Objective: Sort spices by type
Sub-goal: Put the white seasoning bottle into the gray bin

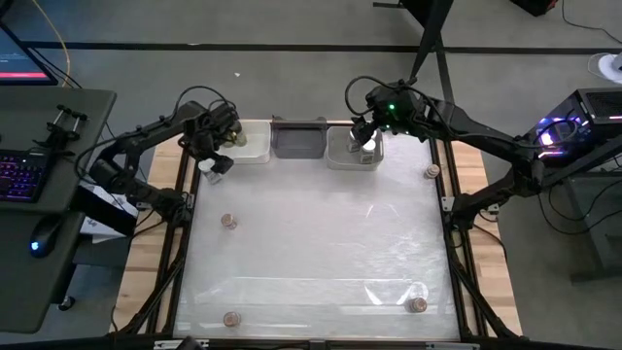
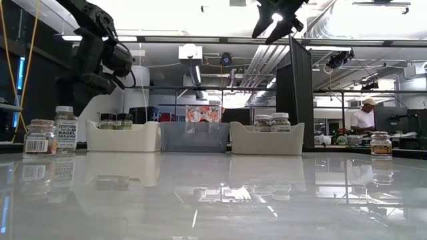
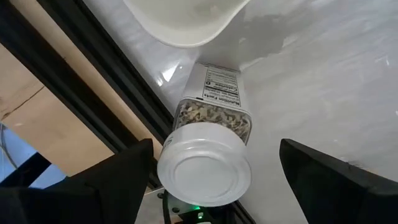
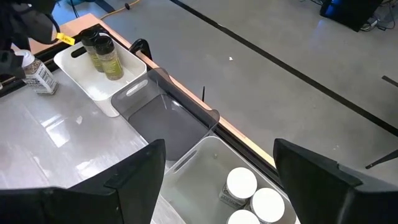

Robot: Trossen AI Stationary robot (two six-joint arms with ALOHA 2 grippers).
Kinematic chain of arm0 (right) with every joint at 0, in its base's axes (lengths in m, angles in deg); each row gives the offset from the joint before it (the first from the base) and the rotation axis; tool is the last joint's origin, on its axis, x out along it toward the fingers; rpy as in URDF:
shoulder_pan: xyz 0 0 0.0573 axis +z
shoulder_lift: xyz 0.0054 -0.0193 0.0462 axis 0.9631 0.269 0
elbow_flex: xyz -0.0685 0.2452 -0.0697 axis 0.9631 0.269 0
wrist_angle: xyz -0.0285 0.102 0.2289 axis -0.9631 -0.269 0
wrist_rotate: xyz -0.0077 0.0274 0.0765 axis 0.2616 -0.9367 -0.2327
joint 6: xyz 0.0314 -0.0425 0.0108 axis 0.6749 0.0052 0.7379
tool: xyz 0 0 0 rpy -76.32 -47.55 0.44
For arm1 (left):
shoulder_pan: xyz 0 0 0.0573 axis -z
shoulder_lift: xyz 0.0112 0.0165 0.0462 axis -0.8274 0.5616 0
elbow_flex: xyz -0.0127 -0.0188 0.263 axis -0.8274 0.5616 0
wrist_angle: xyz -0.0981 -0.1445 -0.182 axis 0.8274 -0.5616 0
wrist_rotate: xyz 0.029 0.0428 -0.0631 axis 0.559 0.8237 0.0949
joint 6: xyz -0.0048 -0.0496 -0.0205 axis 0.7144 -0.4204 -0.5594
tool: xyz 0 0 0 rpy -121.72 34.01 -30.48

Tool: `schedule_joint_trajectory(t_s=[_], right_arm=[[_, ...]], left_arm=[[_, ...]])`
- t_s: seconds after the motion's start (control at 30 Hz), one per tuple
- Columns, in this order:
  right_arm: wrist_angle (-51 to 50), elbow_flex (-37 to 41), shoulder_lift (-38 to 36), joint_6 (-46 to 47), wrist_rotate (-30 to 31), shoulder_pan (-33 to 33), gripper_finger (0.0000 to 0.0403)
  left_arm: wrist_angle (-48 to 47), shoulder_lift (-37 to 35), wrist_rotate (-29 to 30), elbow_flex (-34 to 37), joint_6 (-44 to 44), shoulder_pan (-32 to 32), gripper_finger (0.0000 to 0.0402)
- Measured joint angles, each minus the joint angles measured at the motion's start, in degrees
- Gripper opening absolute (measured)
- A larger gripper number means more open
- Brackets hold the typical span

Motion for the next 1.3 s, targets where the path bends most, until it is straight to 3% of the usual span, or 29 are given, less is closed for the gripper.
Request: schedule_joint_trajectory(t_s=[0.2,0.5,0.73,0.97,1.3], right_arm=[[0.0,0.0,0.0,0.0,0.0,0.0,0.0293],[0.0,0.0,0.0,0.0,0.0,0.0,0.0293],[0.0,0.0,0.0,0.0,0.0,0.0,0.0293],[0.0,0.0,0.0,0.0,0.0,0.0,0.0293],[0.0,0.0,0.0,0.0,0.0,0.0,0.0293]], left_arm=[[0.0,0.3,0.0,1.0,-0.1,0.0,0.0324],[0.9,0.3,0.0,8.1,-1.0,0.0,0.0237],[2.1,-0.1,0.1,6.1,0.3,0.0,0.0196],[0.1,-2.5,0.6,2.3,2.1,0.0,0.0203],[0.3,-4.7,-1.3,-3.0,9.7,0.0,0.0265]])
